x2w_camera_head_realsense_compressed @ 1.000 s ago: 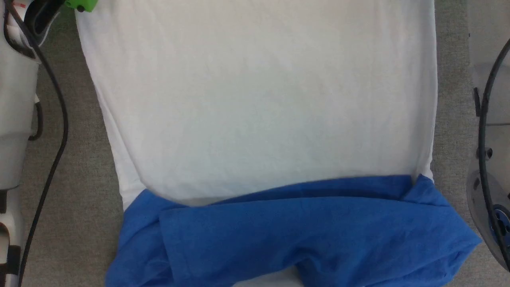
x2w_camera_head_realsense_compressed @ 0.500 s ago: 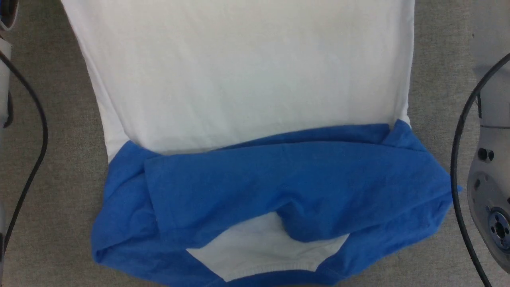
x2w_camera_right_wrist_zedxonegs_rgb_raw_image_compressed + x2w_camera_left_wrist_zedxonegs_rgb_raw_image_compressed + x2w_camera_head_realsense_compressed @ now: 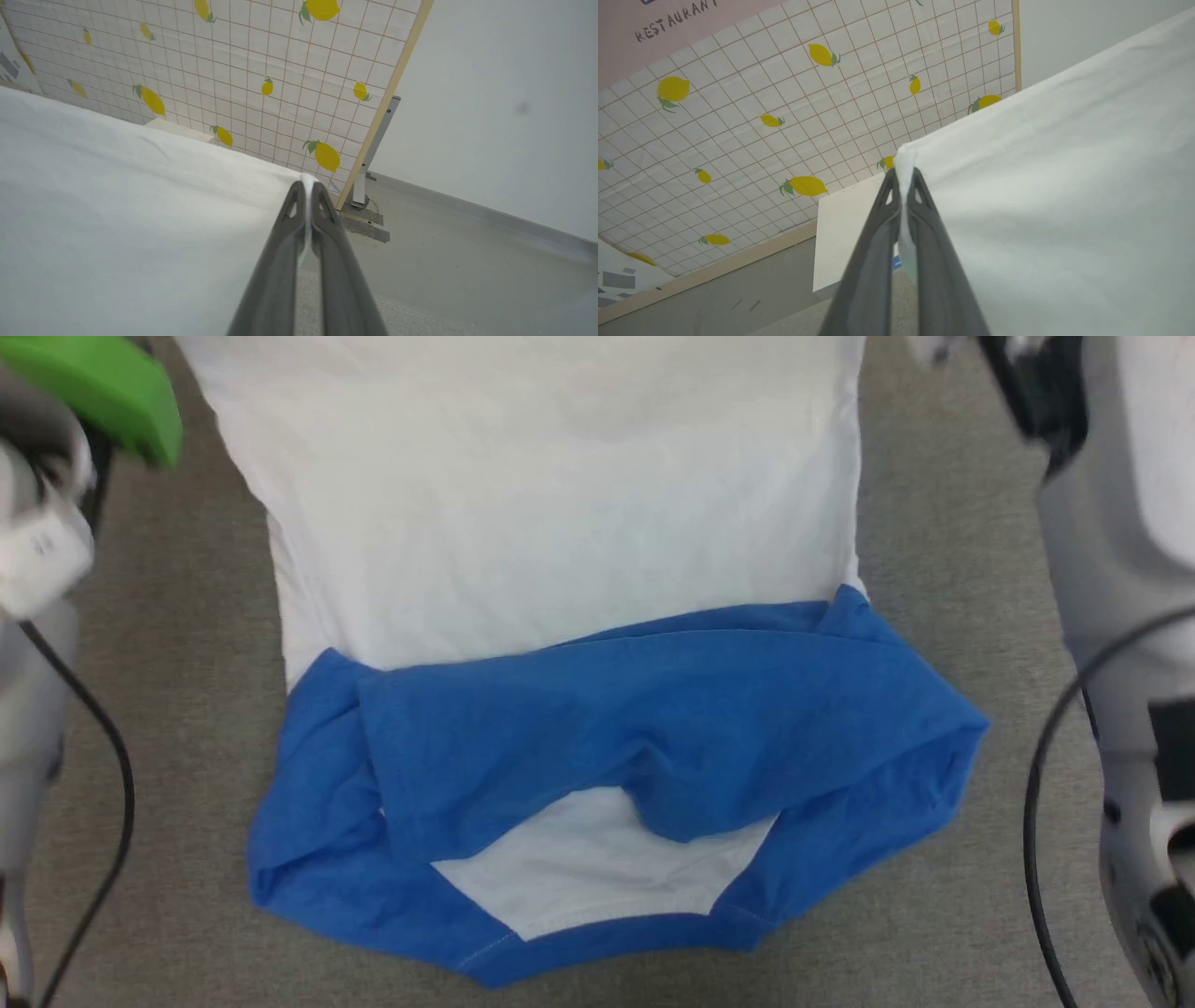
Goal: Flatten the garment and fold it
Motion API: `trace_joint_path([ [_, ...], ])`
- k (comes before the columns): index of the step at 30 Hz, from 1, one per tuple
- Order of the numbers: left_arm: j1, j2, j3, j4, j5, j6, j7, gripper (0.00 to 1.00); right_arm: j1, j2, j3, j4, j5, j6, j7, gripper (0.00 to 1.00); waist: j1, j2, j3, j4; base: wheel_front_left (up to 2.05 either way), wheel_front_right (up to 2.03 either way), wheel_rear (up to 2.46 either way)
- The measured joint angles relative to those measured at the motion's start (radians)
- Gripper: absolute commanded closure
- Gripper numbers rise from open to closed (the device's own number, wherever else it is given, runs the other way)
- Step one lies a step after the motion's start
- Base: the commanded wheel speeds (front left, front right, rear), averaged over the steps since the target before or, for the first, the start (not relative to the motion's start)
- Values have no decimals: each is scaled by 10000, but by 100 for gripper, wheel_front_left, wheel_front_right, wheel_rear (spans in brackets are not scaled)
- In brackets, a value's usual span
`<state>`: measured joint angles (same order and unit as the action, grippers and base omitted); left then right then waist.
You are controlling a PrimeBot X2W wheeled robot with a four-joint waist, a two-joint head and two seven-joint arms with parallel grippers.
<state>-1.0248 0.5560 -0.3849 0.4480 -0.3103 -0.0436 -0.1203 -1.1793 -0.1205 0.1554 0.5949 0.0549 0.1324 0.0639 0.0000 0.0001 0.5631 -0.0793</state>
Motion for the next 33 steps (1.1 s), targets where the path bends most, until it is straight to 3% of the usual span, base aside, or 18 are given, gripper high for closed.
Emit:
trace_joint_path([
  [4,1746,163,-61,-986,-288,169,-184,100,1639,-711,742,-1290,765,0,-207,100,-1,0,-742,50,0,0,0],
  [7,3260,320,-56,-2023,-378,564,-324,100,3017,-1204,988,-2460,1216,0,-109,100,-1,0,-1303,107,0,0,0],
  [14,7068,558,-90,-4410,-1026,1429,-244,100,6582,-1852,387,-5150,1578,0,757,100,-1,0,-2536,244,0,0,0],
  [18,8658,742,-205,-5214,-1243,1638,-144,100,8634,-1756,-274,-6357,1603,2,1427,100,-2,0,-3103,343,0,0,0],
  [19,9488,765,-299,-5555,-1478,1779,-148,100,9956,-1494,-805,-7062,1557,2,1843,100,-2,0,-3408,424,0,0,0],
  [23,10304,729,-520,-5789,-1661,1858,-146,100,11259,-957,-1419,-7729,1277,2,2217,100,-2,0,-3647,513,0,0,0],
  [33,10846,360,-1149,-4805,-1967,1565,-307,100,12660,-441,-1760,-7022,1037,2,2759,100,-2,0,-3783,506,0,0,0],
])
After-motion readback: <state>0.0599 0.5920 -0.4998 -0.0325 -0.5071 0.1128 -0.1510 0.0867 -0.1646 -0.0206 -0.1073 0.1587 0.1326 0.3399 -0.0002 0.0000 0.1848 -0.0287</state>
